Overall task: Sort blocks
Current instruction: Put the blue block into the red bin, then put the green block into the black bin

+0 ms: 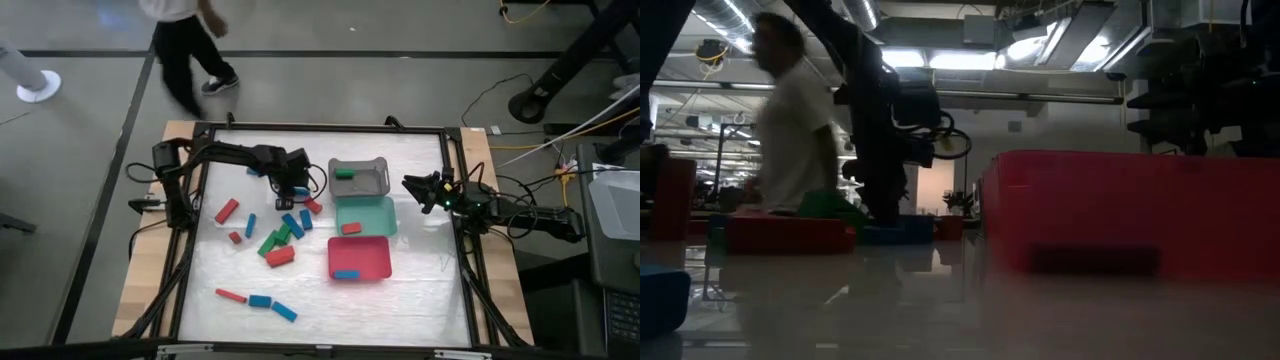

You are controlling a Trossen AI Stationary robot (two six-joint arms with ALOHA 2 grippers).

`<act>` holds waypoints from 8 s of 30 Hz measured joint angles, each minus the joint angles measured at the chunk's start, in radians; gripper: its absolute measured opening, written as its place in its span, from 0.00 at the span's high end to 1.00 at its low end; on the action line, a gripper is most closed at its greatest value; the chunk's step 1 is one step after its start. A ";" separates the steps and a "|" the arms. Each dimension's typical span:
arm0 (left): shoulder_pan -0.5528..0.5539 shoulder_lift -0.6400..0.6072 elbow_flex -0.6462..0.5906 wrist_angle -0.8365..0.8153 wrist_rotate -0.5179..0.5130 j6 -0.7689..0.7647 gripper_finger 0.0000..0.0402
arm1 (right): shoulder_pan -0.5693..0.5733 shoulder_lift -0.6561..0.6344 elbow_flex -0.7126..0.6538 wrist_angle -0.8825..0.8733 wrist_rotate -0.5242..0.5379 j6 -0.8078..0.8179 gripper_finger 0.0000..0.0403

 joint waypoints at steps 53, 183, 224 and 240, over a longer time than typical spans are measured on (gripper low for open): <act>-0.539 0.055 0.055 0.746 0.131 -0.995 0.61 | 0.000 0.798 0.640 0.011 -0.440 -0.586 0.54; -0.380 -0.326 -0.201 0.796 -0.324 -1.513 0.98 | 0.001 1.178 0.713 0.272 -0.489 -0.638 0.54; -0.423 -0.326 -0.202 0.809 -0.310 -1.468 0.96 | 0.000 1.368 0.713 0.482 -0.478 -0.701 0.84; -0.420 -0.326 -0.202 0.810 -0.312 -1.385 0.75 | -0.003 1.368 0.713 0.482 -0.482 -0.685 0.89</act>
